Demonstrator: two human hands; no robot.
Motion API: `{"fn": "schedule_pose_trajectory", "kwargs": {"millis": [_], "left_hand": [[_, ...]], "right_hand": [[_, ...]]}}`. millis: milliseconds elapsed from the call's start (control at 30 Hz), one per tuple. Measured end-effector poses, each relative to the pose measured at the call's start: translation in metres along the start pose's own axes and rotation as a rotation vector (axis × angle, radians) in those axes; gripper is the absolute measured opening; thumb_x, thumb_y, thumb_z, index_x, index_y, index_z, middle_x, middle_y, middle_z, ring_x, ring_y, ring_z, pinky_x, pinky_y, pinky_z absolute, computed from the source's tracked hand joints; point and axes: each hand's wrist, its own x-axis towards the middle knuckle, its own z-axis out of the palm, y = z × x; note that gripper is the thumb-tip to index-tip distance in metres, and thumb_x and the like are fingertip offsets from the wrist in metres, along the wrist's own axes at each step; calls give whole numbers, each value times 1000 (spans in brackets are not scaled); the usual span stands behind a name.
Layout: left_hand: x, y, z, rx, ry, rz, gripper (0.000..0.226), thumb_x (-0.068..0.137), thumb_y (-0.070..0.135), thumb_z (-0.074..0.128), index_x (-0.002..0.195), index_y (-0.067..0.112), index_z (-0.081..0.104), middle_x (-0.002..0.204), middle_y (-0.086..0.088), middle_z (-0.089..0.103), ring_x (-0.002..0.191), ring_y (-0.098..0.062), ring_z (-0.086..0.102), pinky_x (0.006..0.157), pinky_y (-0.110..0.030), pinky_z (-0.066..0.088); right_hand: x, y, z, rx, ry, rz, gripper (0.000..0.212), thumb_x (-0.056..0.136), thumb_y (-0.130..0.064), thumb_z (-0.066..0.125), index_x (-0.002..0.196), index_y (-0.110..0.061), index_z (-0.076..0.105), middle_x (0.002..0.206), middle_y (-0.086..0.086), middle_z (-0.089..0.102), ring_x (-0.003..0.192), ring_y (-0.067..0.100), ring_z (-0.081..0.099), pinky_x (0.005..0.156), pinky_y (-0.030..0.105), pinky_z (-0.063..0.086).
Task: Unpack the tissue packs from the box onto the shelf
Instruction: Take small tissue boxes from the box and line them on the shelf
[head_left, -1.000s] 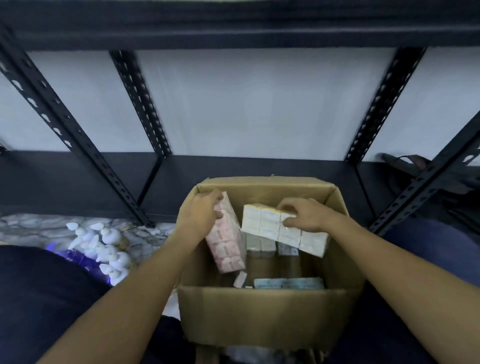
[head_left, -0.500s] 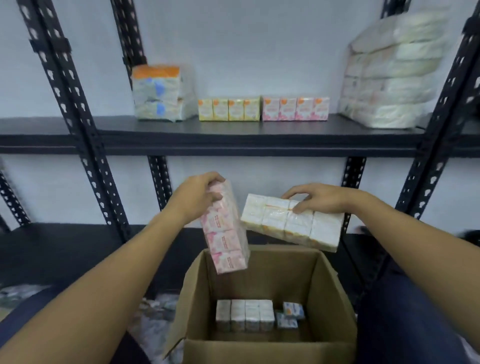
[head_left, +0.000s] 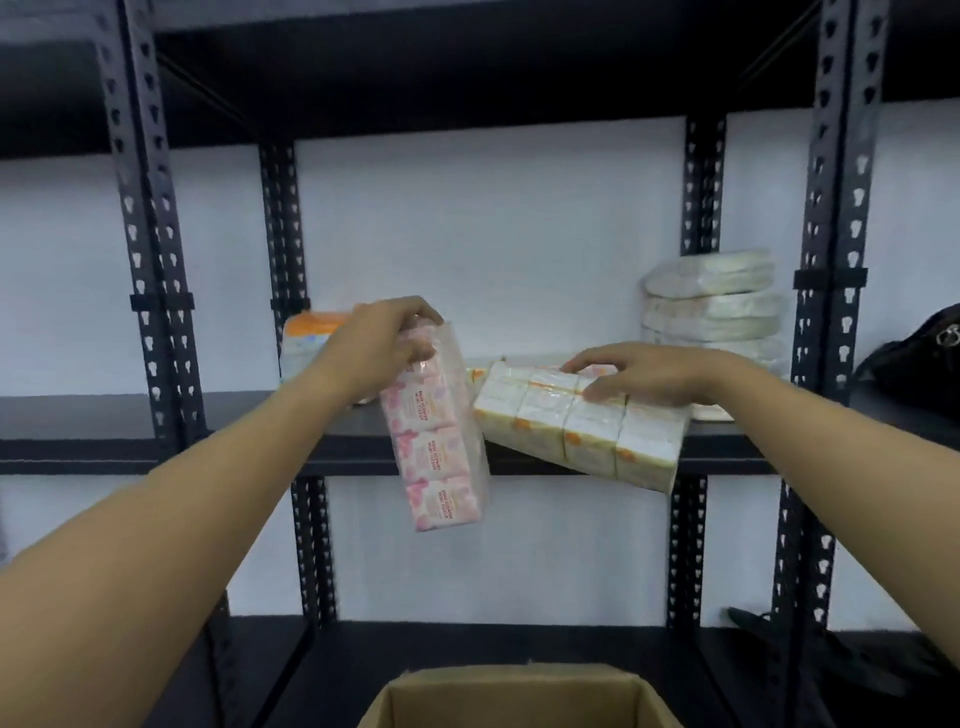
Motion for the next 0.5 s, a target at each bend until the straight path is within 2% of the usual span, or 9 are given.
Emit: {"fn": "schedule_pose_trajectory", "kwargs": {"millis": [33,100,200,300,400,500], "left_hand": [[9,2,-5,9,37,7,24,89,18,67,111,28,65,106,7,65,99,-12,61,70,-21,46],[27,1,-10,-11,108,12,25,89,17,68,111,27,65,108,4,65,98,-15,62,77,-30,51],[50,-7,-9,-88,231,-8,24,89,17,68,110,28,65,104,3,66,94,-16,64,80,-37,55],[67,-20,7,-143,348,-52,25,88,18,67,111,28,65,107,3,67,99,-16,63,82,-37,54],[78,-39,33,-185,398,-101,26,88,18,65,112,28,65,110,3,68,100,-16,62,78,-31,52],[84,-59,59,-208,421,-164,25,89,19,64,113,27,63,111,0,68,99,-19,63,80,-38,54]], "right_hand": [[3,-1,-9,24,12,11,40,97,-33,57,135,-44,51,141,-12,46,123,11,48,96,29,38],[11,0,-23,61,41,25,39,98,-31,56,134,-46,51,139,-11,47,121,13,51,90,28,41],[26,7,-37,84,65,45,37,98,-31,55,130,-50,51,139,-10,47,120,14,52,90,29,43],[42,19,-43,99,66,76,36,99,-31,53,130,-50,50,137,-10,48,117,13,53,88,28,44],[57,34,-42,109,59,115,36,99,-31,53,129,-49,52,135,-10,51,114,11,56,88,28,46],[71,49,-37,102,38,163,36,99,-30,53,131,-47,52,136,-9,52,115,13,56,89,29,45]]}}
